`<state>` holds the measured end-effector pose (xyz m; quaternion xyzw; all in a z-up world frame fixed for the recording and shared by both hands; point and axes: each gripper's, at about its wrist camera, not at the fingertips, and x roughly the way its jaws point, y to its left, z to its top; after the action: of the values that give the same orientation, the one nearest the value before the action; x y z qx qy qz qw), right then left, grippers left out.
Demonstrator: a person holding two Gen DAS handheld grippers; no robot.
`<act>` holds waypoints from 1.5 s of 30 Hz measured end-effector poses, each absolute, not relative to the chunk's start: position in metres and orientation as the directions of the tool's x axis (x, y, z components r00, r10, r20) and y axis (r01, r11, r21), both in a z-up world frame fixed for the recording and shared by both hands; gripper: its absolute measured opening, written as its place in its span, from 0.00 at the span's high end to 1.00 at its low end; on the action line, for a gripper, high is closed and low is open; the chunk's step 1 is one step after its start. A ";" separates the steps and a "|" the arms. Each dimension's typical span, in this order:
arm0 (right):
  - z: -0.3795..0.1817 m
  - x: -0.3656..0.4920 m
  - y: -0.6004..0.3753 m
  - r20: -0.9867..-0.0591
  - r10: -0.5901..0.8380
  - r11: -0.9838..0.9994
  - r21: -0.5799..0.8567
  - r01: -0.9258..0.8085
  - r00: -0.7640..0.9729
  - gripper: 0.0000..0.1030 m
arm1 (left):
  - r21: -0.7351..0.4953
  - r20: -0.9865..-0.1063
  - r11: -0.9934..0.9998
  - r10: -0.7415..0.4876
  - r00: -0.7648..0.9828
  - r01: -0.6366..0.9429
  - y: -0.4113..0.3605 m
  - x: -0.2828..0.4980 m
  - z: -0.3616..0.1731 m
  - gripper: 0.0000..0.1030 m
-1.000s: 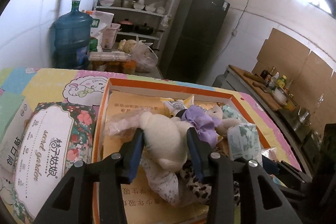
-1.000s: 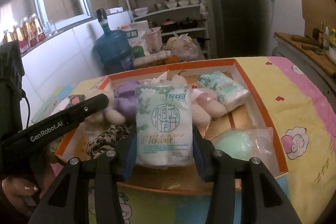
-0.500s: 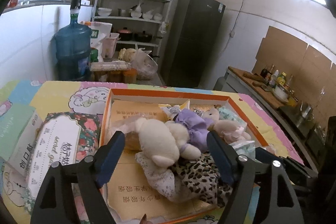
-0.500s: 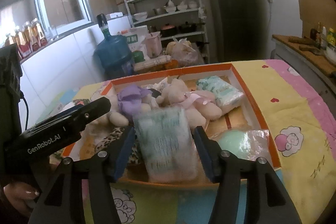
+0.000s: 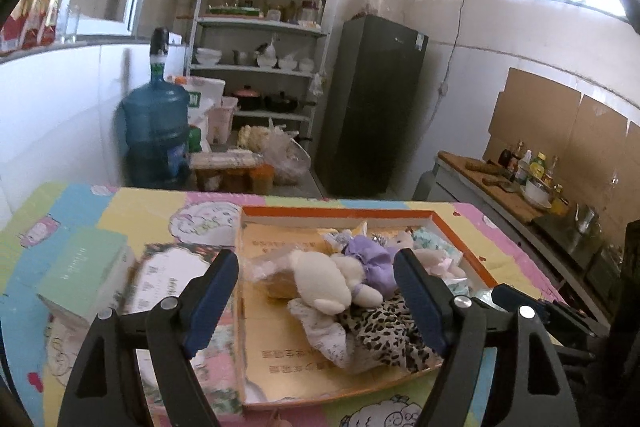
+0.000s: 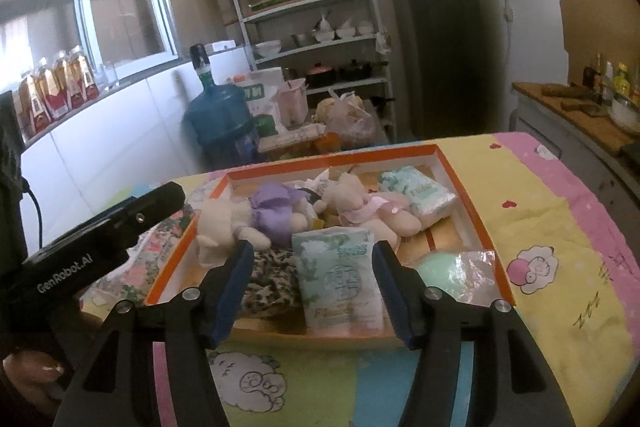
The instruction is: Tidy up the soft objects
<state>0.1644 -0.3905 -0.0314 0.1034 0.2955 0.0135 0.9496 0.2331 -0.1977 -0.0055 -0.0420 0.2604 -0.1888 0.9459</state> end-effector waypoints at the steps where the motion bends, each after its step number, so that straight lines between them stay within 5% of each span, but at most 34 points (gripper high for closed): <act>1: -0.029 0.162 -0.387 -0.554 0.082 0.979 0.199 0.035 0.828 0.38 | -0.174 -0.471 0.927 -0.376 0.798 0.333 -0.195 0.231 -0.004 0.23; 26: 0.010 0.093 -0.289 -0.430 0.001 0.994 0.100 0.047 0.903 0.38 | 0.008 -0.354 0.984 -0.165 0.920 0.180 -0.107 0.125 0.034 0.23; 45: 0.016 0.005 -0.196 -0.336 -0.018 0.998 0.056 0.039 0.942 0.38 | -0.016 -0.348 0.993 -0.118 0.930 0.120 -0.035 0.037 0.027 0.23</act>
<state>0.0047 -0.1959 0.0157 0.0308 0.1701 -0.0147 0.9848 0.0371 -0.0352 0.0274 0.0030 0.1769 -0.0605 0.9824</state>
